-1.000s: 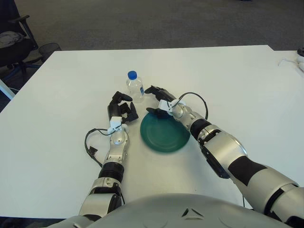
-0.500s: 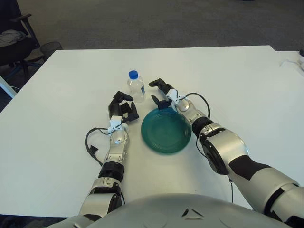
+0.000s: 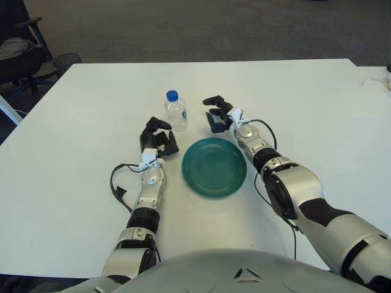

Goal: Put the bottle into the plate.

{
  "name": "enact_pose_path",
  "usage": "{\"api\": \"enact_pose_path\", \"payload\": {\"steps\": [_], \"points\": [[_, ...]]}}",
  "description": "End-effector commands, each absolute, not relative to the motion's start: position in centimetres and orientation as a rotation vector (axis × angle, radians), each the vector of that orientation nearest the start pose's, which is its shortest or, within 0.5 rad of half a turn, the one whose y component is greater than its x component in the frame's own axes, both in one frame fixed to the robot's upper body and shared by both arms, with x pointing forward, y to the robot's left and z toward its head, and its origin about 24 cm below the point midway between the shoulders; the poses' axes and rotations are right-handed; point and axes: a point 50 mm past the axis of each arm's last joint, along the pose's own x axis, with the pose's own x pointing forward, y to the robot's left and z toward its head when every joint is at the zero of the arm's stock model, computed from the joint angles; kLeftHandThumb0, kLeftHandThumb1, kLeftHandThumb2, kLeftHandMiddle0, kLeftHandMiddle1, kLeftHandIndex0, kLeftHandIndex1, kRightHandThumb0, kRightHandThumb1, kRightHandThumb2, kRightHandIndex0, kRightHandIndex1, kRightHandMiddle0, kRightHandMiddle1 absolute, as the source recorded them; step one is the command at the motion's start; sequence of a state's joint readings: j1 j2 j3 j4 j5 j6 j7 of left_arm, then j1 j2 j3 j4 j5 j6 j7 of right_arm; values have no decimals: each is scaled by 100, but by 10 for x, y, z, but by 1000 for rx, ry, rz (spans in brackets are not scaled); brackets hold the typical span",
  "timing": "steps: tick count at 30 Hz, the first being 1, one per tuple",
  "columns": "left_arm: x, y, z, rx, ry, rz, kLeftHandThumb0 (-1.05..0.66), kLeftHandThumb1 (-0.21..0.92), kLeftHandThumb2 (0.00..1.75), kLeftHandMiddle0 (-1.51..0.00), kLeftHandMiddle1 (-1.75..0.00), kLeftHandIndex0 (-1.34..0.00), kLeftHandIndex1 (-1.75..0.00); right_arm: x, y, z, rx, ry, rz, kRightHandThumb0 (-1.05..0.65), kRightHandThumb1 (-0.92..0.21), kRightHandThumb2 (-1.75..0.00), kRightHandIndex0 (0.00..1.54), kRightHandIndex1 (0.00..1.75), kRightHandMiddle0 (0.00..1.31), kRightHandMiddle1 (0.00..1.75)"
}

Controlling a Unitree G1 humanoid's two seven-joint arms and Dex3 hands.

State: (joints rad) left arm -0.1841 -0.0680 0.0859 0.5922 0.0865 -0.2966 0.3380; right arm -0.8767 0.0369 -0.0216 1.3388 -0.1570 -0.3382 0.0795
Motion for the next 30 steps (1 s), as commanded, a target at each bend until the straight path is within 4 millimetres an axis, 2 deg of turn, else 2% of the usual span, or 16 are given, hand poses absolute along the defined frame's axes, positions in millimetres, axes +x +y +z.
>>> {"api": "enact_pose_path", "payload": {"steps": [1,9,12,15,23,30], "points": [[251,153,-44,51,245,333,-51,19,147,-122,-175,-71,-175,371,-85,44,-126,127,293,15,-41,-142,6,67,0,111],[250,153,-43,52,239,326,-51,20,146,-122,-175,-70,-175,363,-112,32,18,97,186,15,-40,-142,2,87,1,125],[249,154,-43,59,237,327,-51,20,146,-122,-175,-70,-175,353,-133,17,60,122,133,17,-39,-144,0,93,3,128],[249,154,-43,60,242,328,-51,20,146,-122,-175,-70,-175,344,-145,6,89,132,91,16,-39,-143,0,97,5,131],[248,157,-44,66,248,321,-51,20,146,-122,-175,-70,-175,336,-157,0,137,110,17,6,-38,-139,2,101,4,134],[250,157,-44,56,252,316,-51,20,146,-122,-175,-70,-175,319,-171,-13,158,88,-44,2,-37,-137,7,102,4,135]]}}
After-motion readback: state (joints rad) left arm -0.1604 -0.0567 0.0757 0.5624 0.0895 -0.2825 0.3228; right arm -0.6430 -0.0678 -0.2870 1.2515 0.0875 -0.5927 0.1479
